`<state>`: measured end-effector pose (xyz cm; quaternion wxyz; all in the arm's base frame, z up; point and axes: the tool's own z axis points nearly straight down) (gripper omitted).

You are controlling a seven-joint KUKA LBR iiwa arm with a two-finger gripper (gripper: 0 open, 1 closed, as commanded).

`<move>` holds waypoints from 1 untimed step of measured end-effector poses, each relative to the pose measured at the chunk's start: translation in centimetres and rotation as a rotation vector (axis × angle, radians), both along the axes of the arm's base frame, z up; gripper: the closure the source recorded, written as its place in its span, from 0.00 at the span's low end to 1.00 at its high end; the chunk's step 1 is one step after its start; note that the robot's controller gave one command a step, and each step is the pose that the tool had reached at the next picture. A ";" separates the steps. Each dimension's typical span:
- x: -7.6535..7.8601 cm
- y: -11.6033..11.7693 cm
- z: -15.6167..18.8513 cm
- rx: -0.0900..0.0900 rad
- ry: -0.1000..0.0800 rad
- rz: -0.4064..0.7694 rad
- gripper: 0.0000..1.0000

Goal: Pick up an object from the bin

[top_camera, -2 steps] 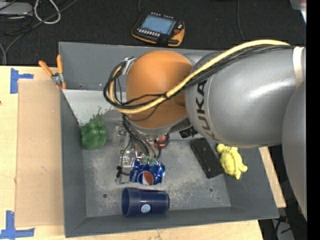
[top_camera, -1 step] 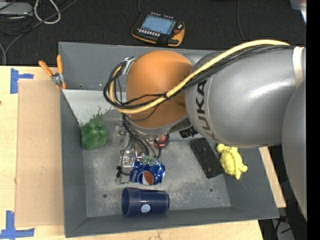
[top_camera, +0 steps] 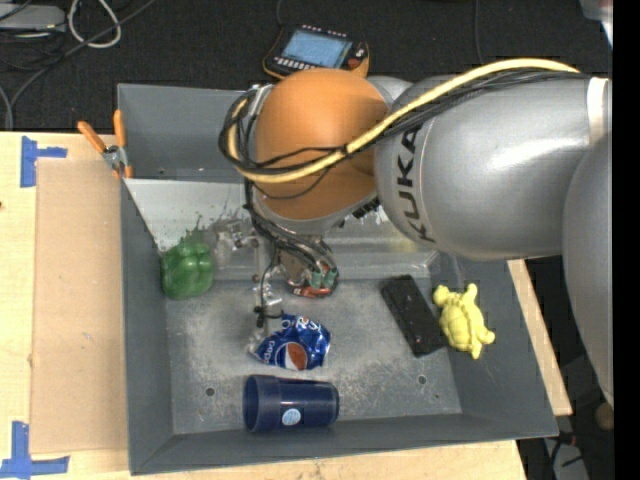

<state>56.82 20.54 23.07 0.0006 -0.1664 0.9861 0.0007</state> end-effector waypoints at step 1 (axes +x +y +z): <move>-1.9 -0.9 -1.5 0.002 -0.007 -0.028 0.00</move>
Offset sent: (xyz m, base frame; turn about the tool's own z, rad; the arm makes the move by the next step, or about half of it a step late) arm -0.0155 0.0228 0.0468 -0.0389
